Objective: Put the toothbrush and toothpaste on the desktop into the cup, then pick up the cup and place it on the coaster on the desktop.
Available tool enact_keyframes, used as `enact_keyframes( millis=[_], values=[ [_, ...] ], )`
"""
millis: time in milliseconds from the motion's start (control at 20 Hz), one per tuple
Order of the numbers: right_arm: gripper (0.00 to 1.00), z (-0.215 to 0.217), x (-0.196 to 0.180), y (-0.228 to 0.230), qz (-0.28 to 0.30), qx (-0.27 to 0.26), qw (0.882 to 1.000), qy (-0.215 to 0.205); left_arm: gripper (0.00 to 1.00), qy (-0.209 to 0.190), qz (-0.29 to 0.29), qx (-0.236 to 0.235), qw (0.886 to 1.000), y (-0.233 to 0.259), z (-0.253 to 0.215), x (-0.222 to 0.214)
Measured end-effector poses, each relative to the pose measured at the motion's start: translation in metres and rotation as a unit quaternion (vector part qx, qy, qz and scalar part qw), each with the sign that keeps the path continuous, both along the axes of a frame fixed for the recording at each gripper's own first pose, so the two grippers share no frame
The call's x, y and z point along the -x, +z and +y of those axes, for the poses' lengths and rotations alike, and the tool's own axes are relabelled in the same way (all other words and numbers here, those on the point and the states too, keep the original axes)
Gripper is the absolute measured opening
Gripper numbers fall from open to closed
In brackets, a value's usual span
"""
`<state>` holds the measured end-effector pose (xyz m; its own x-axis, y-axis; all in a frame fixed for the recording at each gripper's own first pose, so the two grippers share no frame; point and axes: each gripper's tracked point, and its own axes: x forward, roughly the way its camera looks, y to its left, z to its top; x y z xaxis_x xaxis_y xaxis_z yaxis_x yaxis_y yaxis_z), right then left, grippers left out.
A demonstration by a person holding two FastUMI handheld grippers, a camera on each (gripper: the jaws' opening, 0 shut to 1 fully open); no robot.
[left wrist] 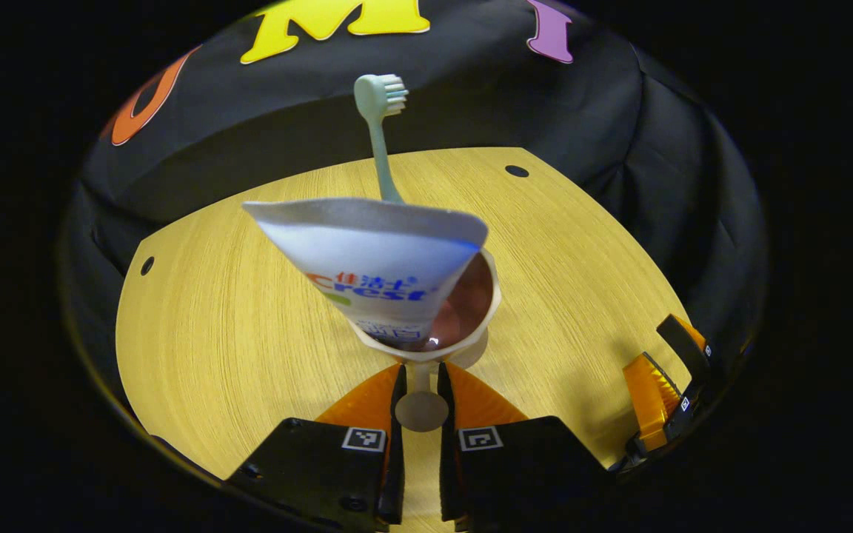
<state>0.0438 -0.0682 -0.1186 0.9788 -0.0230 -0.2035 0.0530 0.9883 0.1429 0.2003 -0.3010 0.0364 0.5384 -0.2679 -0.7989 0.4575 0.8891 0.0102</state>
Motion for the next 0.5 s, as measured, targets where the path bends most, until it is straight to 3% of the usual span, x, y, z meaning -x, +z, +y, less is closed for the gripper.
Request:
enact_keyframes(
  millis=[100,500],
  values=[
    [0.93,-0.006,0.002,-0.004,0.003,-0.004,1.0,-0.005,0.22,-0.004,0.0,-0.007,1.0,-0.005,-0.009,-0.003],
    [0.96,-0.02,0.002,-0.007,0.005,-0.012,1.0,-0.016,0.26,-0.006,0.022,-0.014,1.0,-0.023,-0.015,-0.003]
  ],
)
